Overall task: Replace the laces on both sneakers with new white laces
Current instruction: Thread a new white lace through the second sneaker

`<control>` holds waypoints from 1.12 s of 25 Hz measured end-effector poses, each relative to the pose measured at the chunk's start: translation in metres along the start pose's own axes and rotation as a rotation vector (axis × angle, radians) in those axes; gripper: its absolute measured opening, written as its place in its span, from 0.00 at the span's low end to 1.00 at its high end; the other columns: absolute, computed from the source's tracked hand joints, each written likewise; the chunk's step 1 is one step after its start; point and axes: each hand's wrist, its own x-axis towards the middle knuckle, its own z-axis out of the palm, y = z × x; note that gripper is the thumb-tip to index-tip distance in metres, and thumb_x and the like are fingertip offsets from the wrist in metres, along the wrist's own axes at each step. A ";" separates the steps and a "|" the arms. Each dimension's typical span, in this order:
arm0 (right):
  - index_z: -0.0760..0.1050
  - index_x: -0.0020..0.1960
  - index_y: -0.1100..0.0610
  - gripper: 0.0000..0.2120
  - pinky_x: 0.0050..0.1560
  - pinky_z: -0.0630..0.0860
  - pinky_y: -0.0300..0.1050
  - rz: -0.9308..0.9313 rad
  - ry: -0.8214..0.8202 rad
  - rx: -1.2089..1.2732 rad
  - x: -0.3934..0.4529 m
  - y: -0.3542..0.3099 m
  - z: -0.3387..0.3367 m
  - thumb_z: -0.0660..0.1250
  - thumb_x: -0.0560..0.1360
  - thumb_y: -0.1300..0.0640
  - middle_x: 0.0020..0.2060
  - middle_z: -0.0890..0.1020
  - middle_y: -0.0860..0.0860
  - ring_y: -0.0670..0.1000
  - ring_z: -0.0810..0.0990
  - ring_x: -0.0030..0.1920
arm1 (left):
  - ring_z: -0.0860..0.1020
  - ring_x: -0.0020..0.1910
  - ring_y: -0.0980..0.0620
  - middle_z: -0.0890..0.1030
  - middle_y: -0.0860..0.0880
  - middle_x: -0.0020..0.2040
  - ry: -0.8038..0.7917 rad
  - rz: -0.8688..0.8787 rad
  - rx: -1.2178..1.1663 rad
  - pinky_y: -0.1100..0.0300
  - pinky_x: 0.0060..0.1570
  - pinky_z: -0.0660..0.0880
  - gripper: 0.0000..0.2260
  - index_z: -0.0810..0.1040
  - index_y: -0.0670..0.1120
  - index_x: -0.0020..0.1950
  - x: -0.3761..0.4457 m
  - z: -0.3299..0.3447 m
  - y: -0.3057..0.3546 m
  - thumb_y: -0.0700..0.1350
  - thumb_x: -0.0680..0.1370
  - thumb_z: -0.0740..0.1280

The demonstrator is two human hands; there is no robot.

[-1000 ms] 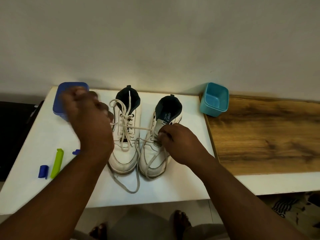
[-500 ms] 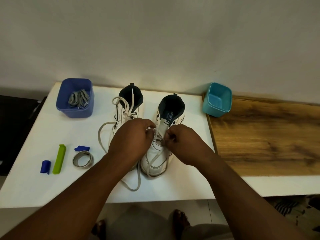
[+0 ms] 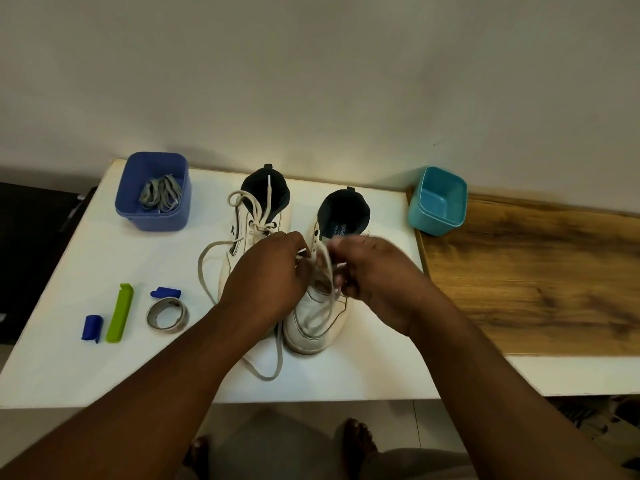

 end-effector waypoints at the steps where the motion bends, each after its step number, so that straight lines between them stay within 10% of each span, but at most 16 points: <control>1: 0.84 0.55 0.56 0.12 0.41 0.75 0.41 -0.099 0.084 -0.015 0.003 0.000 0.000 0.63 0.83 0.54 0.45 0.86 0.52 0.45 0.79 0.39 | 0.79 0.45 0.51 0.80 0.50 0.46 -0.013 0.001 -0.004 0.53 0.44 0.77 0.03 0.78 0.50 0.50 -0.001 0.000 0.000 0.46 0.79 0.65; 4: 0.81 0.64 0.49 0.15 0.59 0.78 0.42 -0.421 0.319 -0.627 0.010 0.019 0.000 0.62 0.83 0.62 0.60 0.82 0.47 0.44 0.80 0.57 | 0.79 0.45 0.50 0.79 0.50 0.46 -0.042 -0.019 -0.019 0.54 0.42 0.75 0.03 0.76 0.49 0.48 -0.002 -0.004 0.006 0.46 0.78 0.64; 9: 0.80 0.66 0.52 0.16 0.52 0.80 0.46 -0.451 0.240 -1.050 0.013 0.032 0.001 0.66 0.80 0.62 0.68 0.72 0.46 0.52 0.81 0.56 | 0.72 0.36 0.52 0.75 0.50 0.39 0.274 -0.140 0.162 0.57 0.37 0.64 0.06 0.72 0.48 0.48 -0.003 -0.051 0.010 0.48 0.82 0.59; 12: 0.82 0.64 0.52 0.14 0.52 0.81 0.49 -0.441 0.274 -1.082 0.011 0.031 -0.001 0.68 0.79 0.61 0.70 0.70 0.48 0.53 0.81 0.55 | 0.74 0.43 0.46 0.76 0.43 0.46 0.576 -0.206 0.169 0.57 0.38 0.65 0.06 0.75 0.43 0.52 -0.005 -0.074 0.002 0.44 0.81 0.60; 16: 0.82 0.63 0.49 0.15 0.53 0.79 0.46 -0.441 0.265 -1.086 0.007 0.030 -0.002 0.72 0.77 0.59 0.69 0.70 0.50 0.53 0.79 0.57 | 0.72 0.60 0.43 0.74 0.47 0.66 0.195 0.006 0.296 0.50 0.53 0.74 0.17 0.77 0.51 0.67 -0.005 -0.036 0.009 0.47 0.78 0.67; 20: 0.83 0.62 0.48 0.15 0.53 0.79 0.44 -0.452 0.287 -1.128 0.008 0.032 -0.002 0.72 0.77 0.59 0.70 0.69 0.50 0.53 0.78 0.58 | 0.80 0.53 0.48 0.81 0.52 0.56 -0.037 0.096 0.149 0.51 0.50 0.77 0.12 0.79 0.54 0.64 -0.004 -0.001 0.009 0.47 0.82 0.64; 24: 0.83 0.60 0.52 0.14 0.54 0.81 0.46 -0.445 0.296 -1.127 0.011 0.032 -0.004 0.70 0.77 0.64 0.72 0.68 0.50 0.54 0.80 0.57 | 0.74 0.42 0.55 0.82 0.50 0.48 0.059 0.005 0.237 0.71 0.36 0.64 0.08 0.82 0.49 0.57 0.003 -0.016 -0.001 0.45 0.82 0.65; 28: 0.82 0.58 0.53 0.13 0.50 0.81 0.46 -0.430 0.291 -1.113 0.008 0.030 -0.005 0.70 0.76 0.64 0.71 0.67 0.49 0.53 0.80 0.53 | 0.73 0.38 0.50 0.76 0.45 0.43 0.349 -0.203 0.307 0.61 0.34 0.63 0.07 0.78 0.42 0.54 -0.003 -0.049 -0.001 0.43 0.80 0.64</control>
